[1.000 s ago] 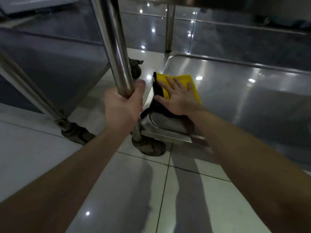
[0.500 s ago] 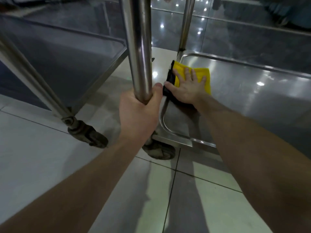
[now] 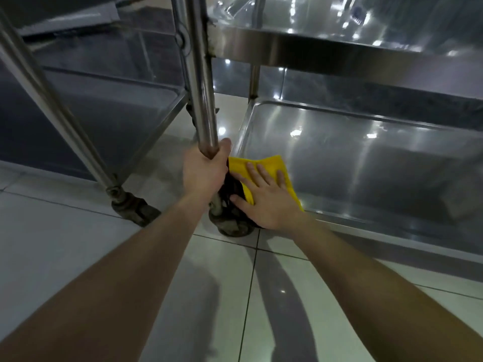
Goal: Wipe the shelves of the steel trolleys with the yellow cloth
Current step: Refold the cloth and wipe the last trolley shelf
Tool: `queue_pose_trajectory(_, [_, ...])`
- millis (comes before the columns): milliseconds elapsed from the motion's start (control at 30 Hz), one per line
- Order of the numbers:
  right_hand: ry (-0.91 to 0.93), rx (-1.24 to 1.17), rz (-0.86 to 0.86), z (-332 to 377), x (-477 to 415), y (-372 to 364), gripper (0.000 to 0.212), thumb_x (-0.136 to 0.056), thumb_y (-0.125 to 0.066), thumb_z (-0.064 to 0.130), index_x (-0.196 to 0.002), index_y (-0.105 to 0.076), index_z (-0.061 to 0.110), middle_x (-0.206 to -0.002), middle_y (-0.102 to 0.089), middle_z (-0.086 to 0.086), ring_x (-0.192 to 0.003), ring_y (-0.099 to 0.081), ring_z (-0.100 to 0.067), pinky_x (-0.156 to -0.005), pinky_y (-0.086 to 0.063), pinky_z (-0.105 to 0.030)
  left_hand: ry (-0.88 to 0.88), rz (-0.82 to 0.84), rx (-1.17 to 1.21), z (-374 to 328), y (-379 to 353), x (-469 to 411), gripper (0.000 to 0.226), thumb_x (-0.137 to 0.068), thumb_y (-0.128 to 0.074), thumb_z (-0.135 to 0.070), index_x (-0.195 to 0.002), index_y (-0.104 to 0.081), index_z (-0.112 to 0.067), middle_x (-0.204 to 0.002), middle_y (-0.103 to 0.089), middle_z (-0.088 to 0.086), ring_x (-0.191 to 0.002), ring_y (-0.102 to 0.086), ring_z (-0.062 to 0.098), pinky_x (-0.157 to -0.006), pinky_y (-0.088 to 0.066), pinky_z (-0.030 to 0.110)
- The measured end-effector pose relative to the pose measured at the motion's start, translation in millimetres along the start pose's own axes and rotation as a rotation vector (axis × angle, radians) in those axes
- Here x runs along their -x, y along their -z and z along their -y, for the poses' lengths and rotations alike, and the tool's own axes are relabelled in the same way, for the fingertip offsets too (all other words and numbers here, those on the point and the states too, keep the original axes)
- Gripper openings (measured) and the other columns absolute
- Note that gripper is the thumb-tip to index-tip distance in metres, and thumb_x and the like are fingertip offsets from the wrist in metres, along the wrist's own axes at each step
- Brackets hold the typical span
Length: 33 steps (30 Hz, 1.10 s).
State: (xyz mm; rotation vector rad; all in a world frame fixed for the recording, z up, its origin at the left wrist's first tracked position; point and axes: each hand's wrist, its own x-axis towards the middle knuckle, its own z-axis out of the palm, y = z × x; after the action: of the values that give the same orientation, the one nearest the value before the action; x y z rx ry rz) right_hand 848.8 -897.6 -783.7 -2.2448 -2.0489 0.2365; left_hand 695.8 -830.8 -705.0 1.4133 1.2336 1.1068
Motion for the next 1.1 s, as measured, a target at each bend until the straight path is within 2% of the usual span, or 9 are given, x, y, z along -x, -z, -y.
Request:
queue_pose_trajectory(100, [0.052, 0.074, -0.009, -18, 36, 2, 0.075, -0.104, -0.041, 0.069, -0.168, -0.005, 0.051, -0.180, 0.005, 0.004, -0.166, 0.004, -0.023, -0.129, -0.001, -0.066, 0.075, -0.039, -0.082, -5, -1, 2, 0.036, -0.097, -0.076, -0.050, -0.081, -0.069, -0.018, -0.058, -0.065, -0.010, -0.056, -0.063, 0.000, -0.059, -0.048, 0.024])
queue_pose_trajectory(233, [0.045, 0.058, -0.015, -45, 76, 10, 0.078, -0.103, -0.059, 0.040, -0.168, -0.016, 0.044, -0.180, -0.007, 0.005, -0.166, -0.005, -0.022, -0.130, -0.007, -0.063, 0.346, -0.085, -0.318, 10, 7, 20, 0.067, -0.084, -0.086, -0.053, -0.126, -0.060, -0.007, -0.113, -0.068, 0.006, -0.101, -0.070, 0.027, -0.091, -0.058, 0.041])
queue_pose_trajectory(367, [0.004, -0.163, -0.029, -58, 104, 31, 0.069, -0.099, -0.065, 0.019, -0.161, -0.041, 0.037, -0.166, -0.045, 0.002, -0.155, -0.038, -0.025, -0.122, -0.027, -0.041, 0.636, 0.394, -0.369, 33, -2, 65, 0.022, -0.102, -0.071, -0.030, -0.093, -0.066, -0.011, -0.081, -0.065, 0.007, -0.065, -0.060, 0.019, -0.063, -0.049, 0.030])
queue_pose_trajectory(500, [-0.051, -0.365, -0.032, -73, 135, 87, 0.052, -0.102, -0.066, 0.019, -0.151, -0.055, 0.035, -0.132, -0.071, -0.002, -0.119, -0.063, -0.028, -0.084, -0.042, -0.030, 0.519, 0.541, -0.329, -2, -22, 77, 0.020, -0.107, -0.061, -0.019, -0.096, -0.068, -0.004, -0.076, -0.071, 0.011, -0.060, -0.060, 0.022, -0.062, -0.044, 0.029])
queue_pose_trajectory(700, [0.002, -0.336, -0.033, -56, 166, 175, 0.043, -0.105, -0.065, 0.025, -0.146, -0.057, 0.033, -0.133, -0.071, 0.003, -0.118, -0.066, -0.023, -0.098, -0.053, -0.042, 0.626, 0.779, -0.144, -96, -8, 83, 0.076, -0.094, -0.062, -0.076, -0.125, -0.066, -0.008, -0.109, -0.082, 0.019, -0.102, -0.081, 0.032, -0.098, -0.061, 0.043])
queue_pose_trajectory(800, [0.071, -0.312, -0.064, -29, 179, 186, 0.051, -0.103, -0.063, 0.023, -0.150, -0.051, 0.037, -0.134, -0.069, 0.002, -0.115, -0.066, -0.024, -0.094, -0.053, -0.044, 0.542, 0.675, 0.035, -112, -8, 94, 0.058, -0.094, -0.072, -0.063, -0.117, -0.071, -0.010, -0.112, -0.082, 0.017, -0.103, -0.080, 0.033, -0.100, -0.060, 0.045])
queue_pose_trajectory(933, [0.084, -0.394, -0.102, 7, 201, 162, 0.069, -0.102, -0.066, 0.035, -0.163, -0.035, 0.041, -0.157, -0.054, 0.006, -0.133, -0.058, -0.021, -0.106, -0.048, -0.037, 0.336, 0.335, 0.016, -93, -10, 106, 0.040, -0.093, -0.082, -0.015, -0.126, -0.059, -0.012, -0.119, -0.075, 0.021, -0.093, -0.077, 0.031, -0.067, -0.063, 0.034])
queue_pose_trajectory(1033, [0.096, -0.391, -0.018, 13, 202, 154, 0.089, -0.087, -0.063, 0.079, -0.163, -0.036, 0.041, -0.168, -0.039, 0.015, -0.143, -0.048, -0.009, -0.116, -0.044, -0.033, 0.217, 0.287, -0.155, -87, -2, 105, 0.038, -0.092, -0.078, -0.012, -0.123, -0.059, -0.022, -0.119, -0.072, 0.009, -0.098, -0.073, 0.026, -0.077, -0.061, 0.039])
queue_pose_trajectory(1100, [0.027, -0.454, -0.131, 8, 201, 160, 0.071, -0.090, -0.059, 0.078, -0.147, -0.059, 0.034, -0.150, -0.059, 0.015, -0.132, -0.057, -0.008, -0.107, -0.049, -0.031, 0.100, 0.416, -0.248, -87, 10, 105, 0.036, -0.093, -0.079, -0.012, -0.123, -0.060, -0.021, -0.115, -0.073, 0.006, -0.101, -0.075, 0.027, -0.085, -0.063, 0.045])
